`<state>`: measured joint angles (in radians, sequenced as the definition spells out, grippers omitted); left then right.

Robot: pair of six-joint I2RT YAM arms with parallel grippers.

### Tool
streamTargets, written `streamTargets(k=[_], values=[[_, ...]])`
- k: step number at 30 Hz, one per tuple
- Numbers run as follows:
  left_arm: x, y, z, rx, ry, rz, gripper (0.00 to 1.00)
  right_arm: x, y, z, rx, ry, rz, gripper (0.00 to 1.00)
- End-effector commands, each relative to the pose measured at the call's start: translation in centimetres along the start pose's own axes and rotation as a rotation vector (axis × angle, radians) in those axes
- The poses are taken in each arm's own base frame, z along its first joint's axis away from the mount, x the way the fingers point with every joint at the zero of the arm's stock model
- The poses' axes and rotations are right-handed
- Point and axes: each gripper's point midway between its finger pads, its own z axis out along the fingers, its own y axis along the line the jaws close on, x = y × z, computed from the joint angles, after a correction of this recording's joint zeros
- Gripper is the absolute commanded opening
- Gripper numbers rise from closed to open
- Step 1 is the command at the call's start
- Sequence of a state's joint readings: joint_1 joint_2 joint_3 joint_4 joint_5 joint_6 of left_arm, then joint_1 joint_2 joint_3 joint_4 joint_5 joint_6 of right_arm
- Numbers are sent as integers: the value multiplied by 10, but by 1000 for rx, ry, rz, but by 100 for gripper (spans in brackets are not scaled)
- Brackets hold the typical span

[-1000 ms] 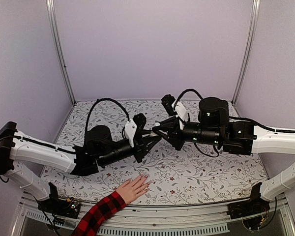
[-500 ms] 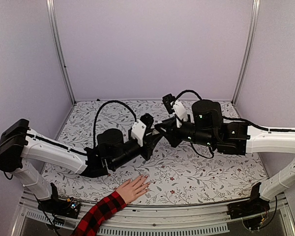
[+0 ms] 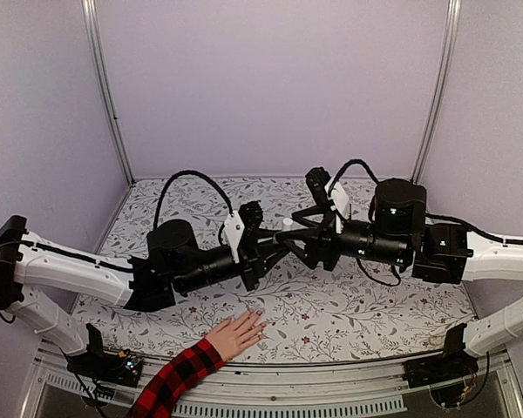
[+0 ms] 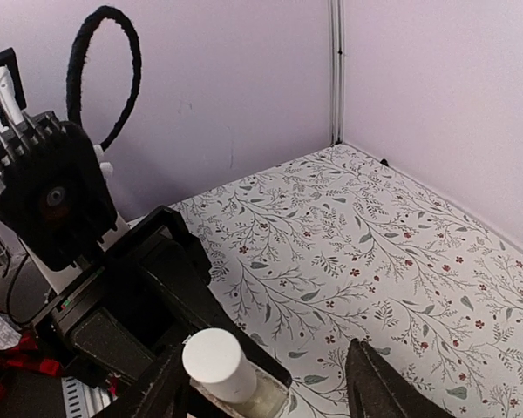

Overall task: Paint the nails
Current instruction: Screw the nail polish bottle.

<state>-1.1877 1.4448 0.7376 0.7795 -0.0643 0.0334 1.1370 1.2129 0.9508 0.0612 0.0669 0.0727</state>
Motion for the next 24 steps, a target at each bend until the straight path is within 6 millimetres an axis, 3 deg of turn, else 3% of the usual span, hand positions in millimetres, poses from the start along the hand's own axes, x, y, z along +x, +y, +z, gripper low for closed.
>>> streamTargets(k=[1,5,11,18,24], values=[[-9,-33,-9,220,-6,17,0,-10,26,-20,-154,-49,-106,68],[-10,-59,-14,384,9,22,0,-9,51,-35,-301,-52,-186,71],[-11,-84,-18,544,23,5,0,-13,80,-56,-483,-70,-264,60],[-12,-93,-21,605,17,-11,0,1,98,-64,-621,-8,-300,52],[-11,-91,-22,602,21,-26,0,6,101,-65,-640,5,-306,35]])
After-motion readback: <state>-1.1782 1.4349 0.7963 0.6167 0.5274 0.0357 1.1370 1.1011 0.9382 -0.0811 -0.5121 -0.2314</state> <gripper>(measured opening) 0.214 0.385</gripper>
